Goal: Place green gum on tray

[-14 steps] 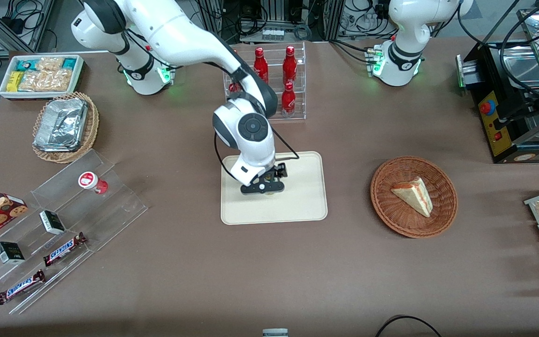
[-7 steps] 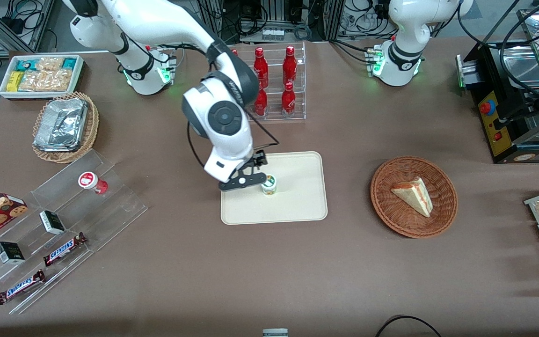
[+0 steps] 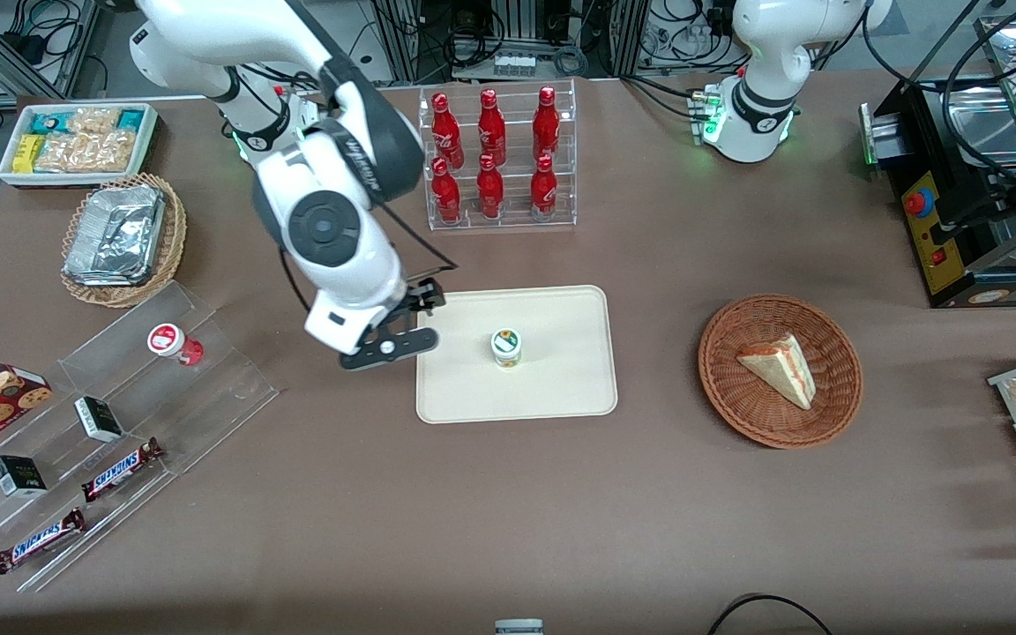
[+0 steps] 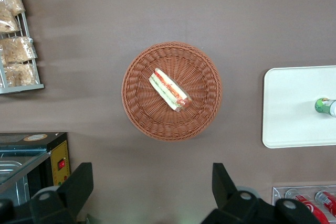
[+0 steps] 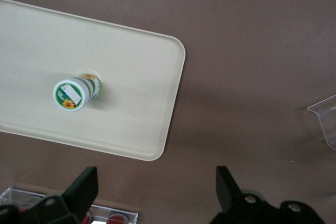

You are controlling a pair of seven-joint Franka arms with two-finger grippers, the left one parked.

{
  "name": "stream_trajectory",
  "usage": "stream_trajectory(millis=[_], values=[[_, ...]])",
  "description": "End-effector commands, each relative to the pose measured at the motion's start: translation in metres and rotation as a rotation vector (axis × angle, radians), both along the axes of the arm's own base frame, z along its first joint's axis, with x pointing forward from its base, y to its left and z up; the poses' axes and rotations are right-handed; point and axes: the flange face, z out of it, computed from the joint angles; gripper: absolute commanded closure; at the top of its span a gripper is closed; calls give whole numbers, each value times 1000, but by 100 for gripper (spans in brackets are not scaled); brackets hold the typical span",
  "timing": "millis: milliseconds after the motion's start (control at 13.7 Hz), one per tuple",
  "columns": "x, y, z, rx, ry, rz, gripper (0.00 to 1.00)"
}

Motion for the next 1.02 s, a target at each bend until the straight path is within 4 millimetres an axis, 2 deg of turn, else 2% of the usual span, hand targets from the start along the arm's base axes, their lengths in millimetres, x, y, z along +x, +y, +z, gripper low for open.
stream_trajectory(millis=[0,146,292,511,730,949], values=[[-1,-41,21,19,18,-43,0],[5,-78,42,37,2,-86,0],[13,-116,50,42,-7,-143,0],[11,-179,52,43,1,-208,0],[3,-243,52,67,17,-197,0],[-9,-293,58,81,10,-168,0]])
